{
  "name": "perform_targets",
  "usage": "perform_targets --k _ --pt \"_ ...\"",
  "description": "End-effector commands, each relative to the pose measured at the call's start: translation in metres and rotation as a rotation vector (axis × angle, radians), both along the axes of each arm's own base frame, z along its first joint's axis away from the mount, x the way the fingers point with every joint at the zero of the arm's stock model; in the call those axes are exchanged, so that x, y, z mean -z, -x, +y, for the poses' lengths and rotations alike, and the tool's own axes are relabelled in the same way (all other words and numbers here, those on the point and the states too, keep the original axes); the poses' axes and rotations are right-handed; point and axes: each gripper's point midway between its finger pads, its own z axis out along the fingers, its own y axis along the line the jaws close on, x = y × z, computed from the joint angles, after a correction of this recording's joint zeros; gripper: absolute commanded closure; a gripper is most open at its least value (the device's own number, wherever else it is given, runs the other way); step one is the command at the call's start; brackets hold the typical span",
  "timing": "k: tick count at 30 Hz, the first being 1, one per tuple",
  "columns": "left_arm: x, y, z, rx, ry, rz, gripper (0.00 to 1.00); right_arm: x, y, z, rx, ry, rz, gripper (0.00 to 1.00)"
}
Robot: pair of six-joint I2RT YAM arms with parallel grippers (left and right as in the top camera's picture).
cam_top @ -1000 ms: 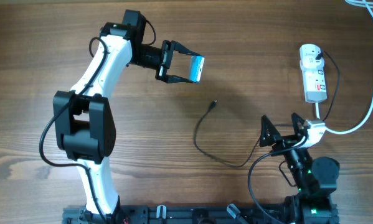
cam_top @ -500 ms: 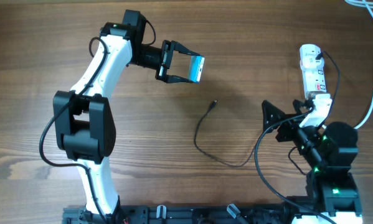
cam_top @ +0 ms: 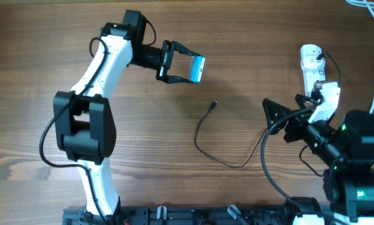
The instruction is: Plug charger to phone and switch on socket
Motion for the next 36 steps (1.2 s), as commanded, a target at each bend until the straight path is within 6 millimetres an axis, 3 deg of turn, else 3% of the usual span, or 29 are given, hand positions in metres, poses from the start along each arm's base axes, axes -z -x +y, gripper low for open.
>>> perform_targets --k 1,8,11,14,20,24,25,29,34,36 --pt "-0.012 -0.005 0.000 -0.004 0.042 -0.005 0.96 -0.020 -0.004 0.014 -0.097 -0.002 0.010 0.00" --pt "-0.003 -0.006 0.002 -0.010 -0.007 -0.014 0.96 -0.028 -0.012 0.044 -0.284 -0.117 0.126 0.00" --pt "0.008 -0.008 0.006 -0.018 -0.074 -0.026 0.96 -0.018 -0.021 0.045 -0.267 -0.167 0.190 0.00" --pt "0.026 -0.012 0.013 -0.037 -0.188 -0.030 0.96 -0.003 -0.032 0.045 -0.240 -0.210 0.273 0.00" --pt "0.082 -0.027 0.057 -0.091 -0.609 -0.110 0.96 0.045 -0.052 0.051 -0.229 -0.245 0.458 0.01" --pt "0.105 -0.034 0.093 -0.117 -0.858 -0.150 0.96 0.076 -0.061 0.063 -0.205 -0.242 0.571 0.12" --pt "0.113 -0.036 0.112 -0.126 -0.975 -0.163 0.96 0.091 -0.065 0.070 -0.179 -0.225 0.621 0.18" --pt "0.119 -0.041 0.137 -0.141 -1.123 -0.190 0.96 0.116 -0.067 0.073 -0.076 -0.180 0.703 0.38" --pt "0.120 -0.043 0.149 -0.148 -1.192 -0.202 0.96 0.138 -0.070 0.079 0.045 -0.133 0.768 0.59" --pt "0.120 -0.044 0.149 -0.150 -1.191 -0.205 0.96 0.151 -0.070 0.089 0.048 -0.124 0.798 0.62"
